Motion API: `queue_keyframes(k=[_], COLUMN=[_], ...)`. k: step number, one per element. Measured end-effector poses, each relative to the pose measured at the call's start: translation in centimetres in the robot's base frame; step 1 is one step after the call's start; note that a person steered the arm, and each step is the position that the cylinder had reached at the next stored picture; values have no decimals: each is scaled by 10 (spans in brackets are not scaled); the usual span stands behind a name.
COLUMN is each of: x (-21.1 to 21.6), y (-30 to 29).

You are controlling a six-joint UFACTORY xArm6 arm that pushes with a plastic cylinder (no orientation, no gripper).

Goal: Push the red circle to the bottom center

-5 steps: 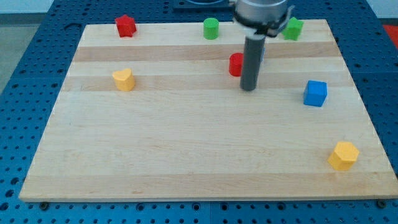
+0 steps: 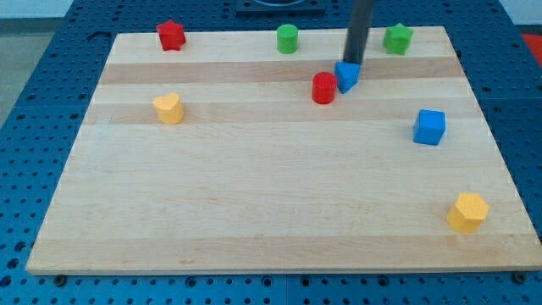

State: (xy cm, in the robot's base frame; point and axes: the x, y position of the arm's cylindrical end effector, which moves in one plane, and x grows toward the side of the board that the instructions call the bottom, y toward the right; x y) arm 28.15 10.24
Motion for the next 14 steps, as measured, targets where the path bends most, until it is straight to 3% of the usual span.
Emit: queue_keyframes(k=[1, 7, 8, 9, 10, 11, 14], x=[31, 206, 219, 204, 190, 205, 227], y=[-38, -56, -57, -44, -3, 19, -57])
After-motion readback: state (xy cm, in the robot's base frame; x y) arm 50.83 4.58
